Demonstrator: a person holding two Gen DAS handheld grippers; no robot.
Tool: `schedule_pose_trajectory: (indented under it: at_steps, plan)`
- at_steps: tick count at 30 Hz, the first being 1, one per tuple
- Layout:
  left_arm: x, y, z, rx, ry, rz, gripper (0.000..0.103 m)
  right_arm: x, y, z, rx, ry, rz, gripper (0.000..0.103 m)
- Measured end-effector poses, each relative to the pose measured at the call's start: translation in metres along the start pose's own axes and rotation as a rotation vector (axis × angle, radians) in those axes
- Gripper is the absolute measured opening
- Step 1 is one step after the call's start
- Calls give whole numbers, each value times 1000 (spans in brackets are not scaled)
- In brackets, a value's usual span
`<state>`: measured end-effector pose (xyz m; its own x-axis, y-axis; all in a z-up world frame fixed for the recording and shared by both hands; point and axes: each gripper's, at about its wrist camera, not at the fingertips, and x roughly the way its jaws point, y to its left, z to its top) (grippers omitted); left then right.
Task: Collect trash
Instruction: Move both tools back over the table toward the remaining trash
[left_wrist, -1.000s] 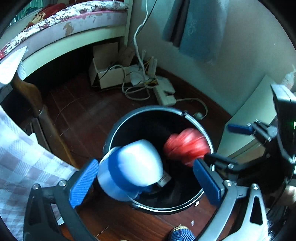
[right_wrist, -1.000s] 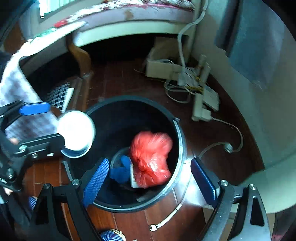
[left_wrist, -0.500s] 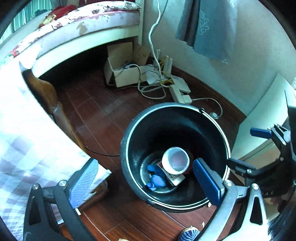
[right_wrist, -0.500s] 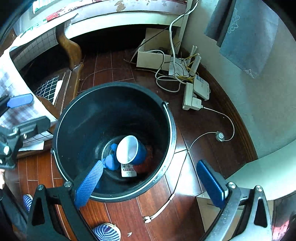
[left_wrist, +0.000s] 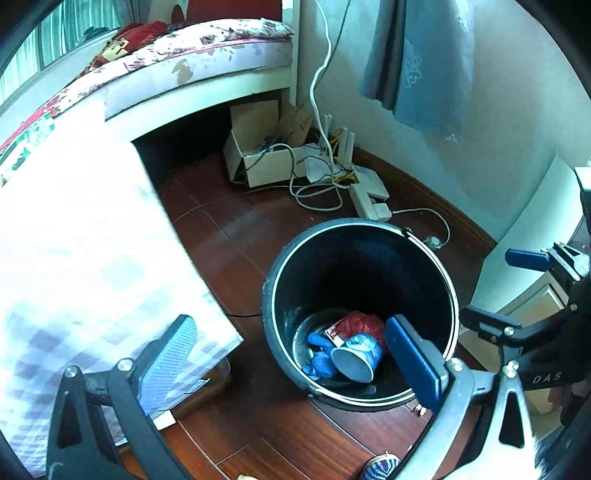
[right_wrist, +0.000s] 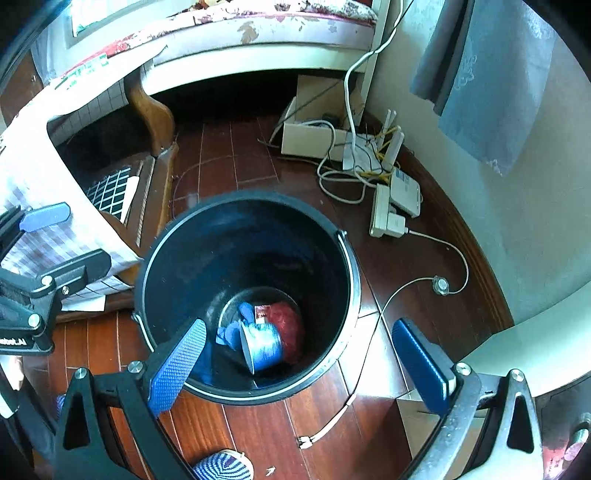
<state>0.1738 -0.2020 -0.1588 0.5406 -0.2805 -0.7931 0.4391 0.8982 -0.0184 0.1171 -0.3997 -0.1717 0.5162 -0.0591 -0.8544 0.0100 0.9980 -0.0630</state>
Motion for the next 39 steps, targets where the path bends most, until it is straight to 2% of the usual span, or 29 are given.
schedule_pose_trajectory:
  at_steps: [5,13,19,31,39]
  plan:
    - [-18,7,-5,-14,-19,16,102,-18,5,4,32,-40,13,102]
    - [-55,21,-12,-35,-65,49,102,-44,21,9,15,-92,20,102]
    - [-81,45,-18,-72,-98,92,102,-60,41,18,-11,-131,46,102]
    - [-124,104,-27,-192,-168,165,102,-82,107,50,-97,-208,123,102]
    - [-150,167,-27,-282,-215,247,102,-94,164,81,-127,-266,197,102]
